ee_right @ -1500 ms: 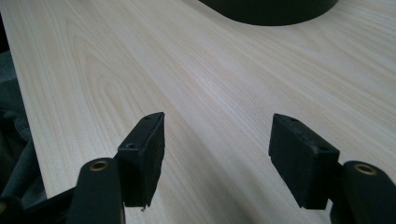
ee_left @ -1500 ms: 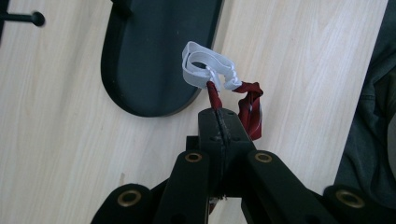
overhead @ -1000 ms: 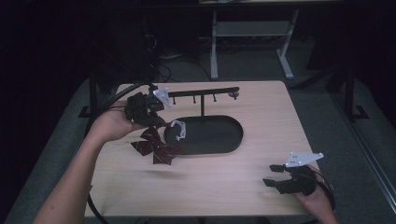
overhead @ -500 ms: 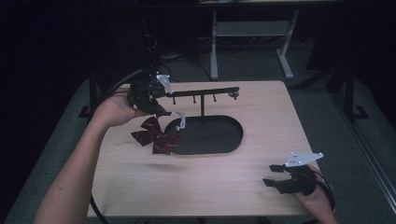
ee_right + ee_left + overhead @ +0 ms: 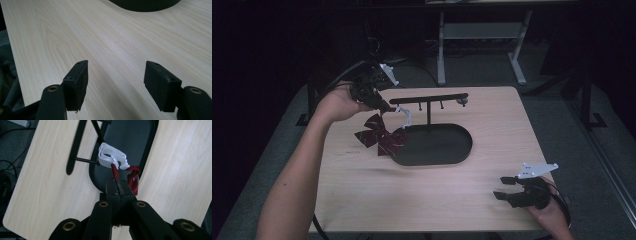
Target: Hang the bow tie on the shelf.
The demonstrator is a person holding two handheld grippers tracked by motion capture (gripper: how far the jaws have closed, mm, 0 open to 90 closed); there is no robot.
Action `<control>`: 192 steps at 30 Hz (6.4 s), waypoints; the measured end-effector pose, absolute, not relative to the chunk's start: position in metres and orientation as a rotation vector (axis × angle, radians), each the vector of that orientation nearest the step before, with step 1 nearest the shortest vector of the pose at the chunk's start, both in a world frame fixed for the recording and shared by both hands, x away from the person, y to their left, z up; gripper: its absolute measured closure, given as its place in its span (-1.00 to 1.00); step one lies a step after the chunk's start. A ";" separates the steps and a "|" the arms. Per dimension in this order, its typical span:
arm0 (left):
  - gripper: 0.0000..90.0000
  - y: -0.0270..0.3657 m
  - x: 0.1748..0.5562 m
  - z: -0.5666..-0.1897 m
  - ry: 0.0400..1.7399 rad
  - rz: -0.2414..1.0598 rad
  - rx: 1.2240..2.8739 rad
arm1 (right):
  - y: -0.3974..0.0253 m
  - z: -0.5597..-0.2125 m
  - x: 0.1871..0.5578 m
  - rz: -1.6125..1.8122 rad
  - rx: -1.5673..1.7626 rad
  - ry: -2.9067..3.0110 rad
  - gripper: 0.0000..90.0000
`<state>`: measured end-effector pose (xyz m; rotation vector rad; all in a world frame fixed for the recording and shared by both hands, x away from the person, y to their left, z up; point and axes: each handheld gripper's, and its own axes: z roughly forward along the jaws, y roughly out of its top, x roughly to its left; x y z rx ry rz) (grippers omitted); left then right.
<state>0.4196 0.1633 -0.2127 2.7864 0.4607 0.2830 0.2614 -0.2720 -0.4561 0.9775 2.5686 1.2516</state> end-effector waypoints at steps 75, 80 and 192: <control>0.78 0.177 0.448 -0.269 0.721 0.266 2.903 | -0.275 -0.452 0.259 1.255 0.983 2.558 -0.21; 0.76 0.180 0.443 -0.274 0.719 0.255 2.886 | -0.275 -0.453 0.259 1.251 0.981 2.562 -0.21; 0.19 0.230 0.361 -0.352 0.721 0.164 2.743 | -0.277 -0.455 0.261 1.225 1.026 2.543 -0.21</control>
